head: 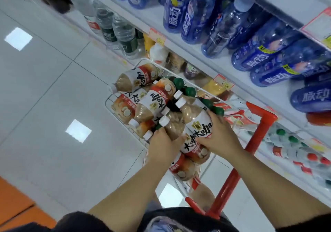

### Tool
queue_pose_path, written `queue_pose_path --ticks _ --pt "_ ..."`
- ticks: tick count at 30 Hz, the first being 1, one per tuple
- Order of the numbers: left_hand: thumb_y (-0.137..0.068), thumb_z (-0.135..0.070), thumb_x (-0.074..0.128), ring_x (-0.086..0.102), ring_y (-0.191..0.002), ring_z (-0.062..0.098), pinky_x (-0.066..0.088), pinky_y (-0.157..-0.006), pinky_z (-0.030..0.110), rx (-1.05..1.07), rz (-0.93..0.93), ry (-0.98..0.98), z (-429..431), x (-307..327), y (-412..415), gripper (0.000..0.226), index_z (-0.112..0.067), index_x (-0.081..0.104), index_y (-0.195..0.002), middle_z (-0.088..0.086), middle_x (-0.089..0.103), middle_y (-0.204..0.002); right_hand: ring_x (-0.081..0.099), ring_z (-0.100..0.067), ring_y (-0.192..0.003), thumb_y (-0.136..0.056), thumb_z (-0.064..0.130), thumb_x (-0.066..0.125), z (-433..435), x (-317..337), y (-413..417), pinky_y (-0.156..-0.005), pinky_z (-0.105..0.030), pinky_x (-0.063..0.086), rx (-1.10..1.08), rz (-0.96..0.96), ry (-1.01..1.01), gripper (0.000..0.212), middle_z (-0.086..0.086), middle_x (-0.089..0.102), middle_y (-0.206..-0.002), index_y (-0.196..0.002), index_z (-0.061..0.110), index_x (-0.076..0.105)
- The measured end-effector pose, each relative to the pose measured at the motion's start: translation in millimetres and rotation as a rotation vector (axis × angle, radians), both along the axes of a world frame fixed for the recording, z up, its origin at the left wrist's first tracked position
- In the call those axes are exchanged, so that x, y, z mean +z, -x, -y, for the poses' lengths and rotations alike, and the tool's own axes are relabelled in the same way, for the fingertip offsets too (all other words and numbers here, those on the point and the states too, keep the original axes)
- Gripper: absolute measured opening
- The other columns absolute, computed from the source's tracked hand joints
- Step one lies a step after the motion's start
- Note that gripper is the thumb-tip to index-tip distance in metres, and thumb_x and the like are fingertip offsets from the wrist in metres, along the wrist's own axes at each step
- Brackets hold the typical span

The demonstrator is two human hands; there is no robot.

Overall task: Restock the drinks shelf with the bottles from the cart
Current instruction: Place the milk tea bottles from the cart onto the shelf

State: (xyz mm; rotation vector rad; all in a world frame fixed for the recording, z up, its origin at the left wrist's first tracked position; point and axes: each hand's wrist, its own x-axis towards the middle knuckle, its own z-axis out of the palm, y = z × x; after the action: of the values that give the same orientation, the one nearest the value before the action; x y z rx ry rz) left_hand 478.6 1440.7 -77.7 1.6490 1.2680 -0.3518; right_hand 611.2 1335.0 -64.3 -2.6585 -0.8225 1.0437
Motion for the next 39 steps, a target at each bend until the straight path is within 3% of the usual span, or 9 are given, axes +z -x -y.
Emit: queue_pose_path --ticks 4,9,13,16,22,27,30,34,39 --pt "-0.077 -0.038 0.070 0.060 -0.086 0.016 0.049 -0.070 0.028 0.034 0.157 0.000 7 1 3 0.034 -0.020 0.051 -0.099 -0.004 0.063 -0.094 0.047 -0.026 -0.119 -0.064 0.036 0.077 1 -1 4 -0.091 -0.039 0.046 -0.131 0.017 -0.111 0.087 -0.004 0.049 -0.131 -0.139 0.022 0.034" --pt "-0.074 -0.025 0.074 0.053 -0.103 0.009 0.038 -0.075 0.003 0.025 0.319 0.015 18 1 -18 0.056 -0.024 0.045 -0.122 -0.006 0.057 -0.115 0.057 -0.019 -0.100 -0.064 0.028 0.080 2 6 -6 -0.079 -0.032 0.047 -0.412 -0.030 -0.246 0.072 0.000 0.060 -0.113 -0.126 0.021 0.046" --pt "-0.072 -0.024 0.078 0.028 -0.135 0.012 0.032 -0.109 0.030 -0.011 0.361 0.014 36 -8 -39 0.101 -0.028 0.012 -0.148 -0.002 0.030 -0.147 0.055 -0.012 -0.089 -0.069 0.026 0.079 10 6 -17 -0.063 -0.019 0.038 -0.593 -0.112 -0.305 0.056 0.007 0.058 -0.099 -0.117 0.022 0.050" --pt "-0.071 -0.020 0.079 0.025 -0.137 0.011 0.030 -0.112 0.037 0.033 0.399 -0.022 46 -11 -45 0.104 -0.029 0.009 -0.148 -0.004 0.030 -0.148 0.060 -0.011 -0.088 -0.069 0.028 0.079 20 4 -23 -0.063 -0.017 0.040 -0.688 -0.159 -0.339 0.052 0.007 0.063 -0.096 -0.113 0.021 0.053" --pt "-0.071 -0.018 0.080 0.041 -0.129 0.008 0.040 -0.107 0.038 0.029 0.494 0.032 48 15 -42 0.098 -0.041 0.017 -0.142 -0.010 0.039 -0.143 0.064 -0.010 -0.087 -0.067 0.029 0.081 46 28 -19 -0.075 -0.025 0.048 -0.787 -0.211 -0.418 0.048 0.006 0.068 -0.095 -0.108 0.020 0.059" --pt "-0.074 -0.014 0.077 0.050 -0.096 -0.025 0.043 -0.082 0.003 -0.031 0.628 0.060 47 90 -48 0.097 -0.036 0.014 -0.144 -0.038 0.045 -0.110 0.063 -0.005 -0.078 -0.065 0.029 0.081 68 98 -17 -0.064 -0.021 0.044 -0.824 -0.224 -0.544 0.037 0.009 0.067 -0.087 -0.095 0.026 0.059" --pt "-0.074 -0.019 0.077 0.047 -0.080 -0.032 0.040 -0.069 -0.003 -0.009 0.671 0.043 51 143 -55 0.088 -0.029 0.021 -0.141 -0.033 0.045 -0.100 0.062 -0.002 -0.077 -0.066 0.033 0.081 84 156 -16 -0.063 -0.022 0.045 -0.822 -0.195 -0.630 0.035 0.011 0.067 -0.087 -0.094 0.027 0.060" --pt "-0.076 -0.024 0.075 0.056 -0.082 -0.020 0.050 -0.070 0.007 0.025 0.799 0.020 66 211 -61 0.063 -0.030 0.036 -0.125 -0.020 0.055 -0.107 0.064 -0.007 -0.076 -0.067 0.037 0.078 109 236 -11 -0.062 -0.024 0.047 -0.764 -0.172 -0.749 0.039 0.007 0.068 -0.085 -0.100 0.022 0.062" --pt "-0.074 -0.044 0.069 0.068 -0.094 0.016 0.055 -0.084 0.041 0.015 0.908 0.185 94 282 -66 0.054 -0.028 0.053 -0.123 -0.001 0.068 -0.111 0.070 -0.022 -0.085 -0.050 0.054 0.079 145 316 2 -0.087 -0.048 0.053 -0.750 -0.122 -0.902 0.052 -0.001 0.075 -0.085 -0.094 0.028 0.065"
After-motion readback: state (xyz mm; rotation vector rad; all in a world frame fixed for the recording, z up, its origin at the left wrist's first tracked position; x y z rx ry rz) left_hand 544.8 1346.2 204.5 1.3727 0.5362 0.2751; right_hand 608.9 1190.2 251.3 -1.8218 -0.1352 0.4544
